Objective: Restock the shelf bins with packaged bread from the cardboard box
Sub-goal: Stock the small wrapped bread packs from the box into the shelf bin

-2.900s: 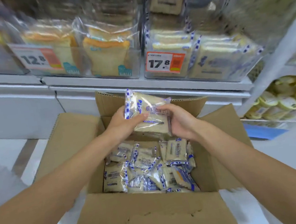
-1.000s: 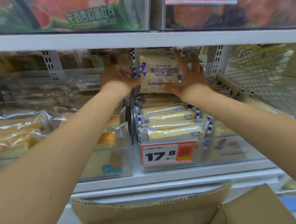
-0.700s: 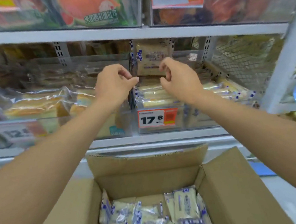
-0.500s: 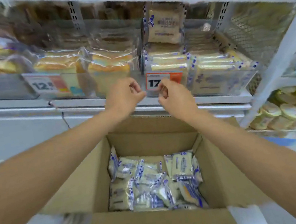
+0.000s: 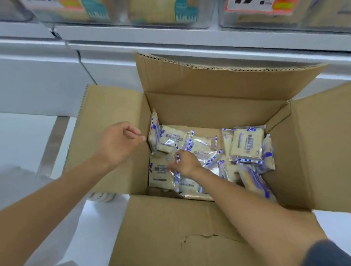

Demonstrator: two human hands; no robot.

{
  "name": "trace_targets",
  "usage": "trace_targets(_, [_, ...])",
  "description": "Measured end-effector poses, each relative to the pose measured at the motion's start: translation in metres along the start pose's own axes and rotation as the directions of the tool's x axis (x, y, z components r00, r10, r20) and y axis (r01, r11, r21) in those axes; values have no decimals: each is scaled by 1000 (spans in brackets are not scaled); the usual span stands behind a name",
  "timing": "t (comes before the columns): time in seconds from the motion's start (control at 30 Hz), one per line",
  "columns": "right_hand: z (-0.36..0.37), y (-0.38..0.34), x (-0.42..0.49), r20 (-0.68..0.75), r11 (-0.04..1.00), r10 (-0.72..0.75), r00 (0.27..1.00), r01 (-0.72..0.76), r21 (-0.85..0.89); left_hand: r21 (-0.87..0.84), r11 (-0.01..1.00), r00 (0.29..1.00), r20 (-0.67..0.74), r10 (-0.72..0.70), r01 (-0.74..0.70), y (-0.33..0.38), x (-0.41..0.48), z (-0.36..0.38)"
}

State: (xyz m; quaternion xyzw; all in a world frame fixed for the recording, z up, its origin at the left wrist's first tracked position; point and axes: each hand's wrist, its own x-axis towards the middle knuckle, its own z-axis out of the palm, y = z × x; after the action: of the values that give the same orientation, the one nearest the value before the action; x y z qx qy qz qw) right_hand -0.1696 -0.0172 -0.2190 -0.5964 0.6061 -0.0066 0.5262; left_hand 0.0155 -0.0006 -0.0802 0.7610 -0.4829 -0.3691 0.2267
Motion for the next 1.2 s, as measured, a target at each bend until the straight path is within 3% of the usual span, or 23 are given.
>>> trace_targets(0.07, [9,-1,7,-51,999,-47,998,46,-26,-22,1000,1000,7,-22,22,-3,0,2])
trace_targets(0.23, [-68,-24,-3,-197,953,-160,967,204,224,-63,998,997,-72,-13,9,19,4,8])
trace_targets(0.37, [-107,-44,-23,16,767,-194,981,142,626,-179,981,993,98,-59,76,32,-2,15])
trace_targets(0.47, [-107,-41,-26,123,655,-253,960,77,752,-329,922,978,113,-177,205,24,-4,13])
trace_targets(0.53, [-91,-27,-19,125,755,-116,985,5,656,-372,903,974,23,-224,217,11,-2,4])
trace_targets(0.63, [-53,-2,-2,17,957,104,994,-105,270,-374,902,970,-20,-243,218,-9,1,-13])
trace_targets(0.7, [-25,7,9,87,981,162,983,-170,92,-361,906,971,-7,-239,220,-18,0,-20])
trace_targets(0.77, [-9,6,13,94,990,140,986,-138,-28,-376,898,971,12,-240,227,-23,-1,-22])
trace_targets(0.83, [-10,5,12,70,995,93,993,-91,-30,-416,881,972,32,-235,226,-24,-4,-21])
trace_targets(0.93, [-58,-4,-10,-19,996,33,999,-31,81,-457,870,979,2,-205,183,-16,-6,-16])
trace_targets(1.03, [-130,-5,-38,-206,973,-15,978,62,222,-470,877,988,-51,-146,105,5,-9,-9])
trace_targets(1.2, [-188,-43,-103,-100,699,-99,990,141,701,-522,852,1000,17,-25,30,67,-22,10])
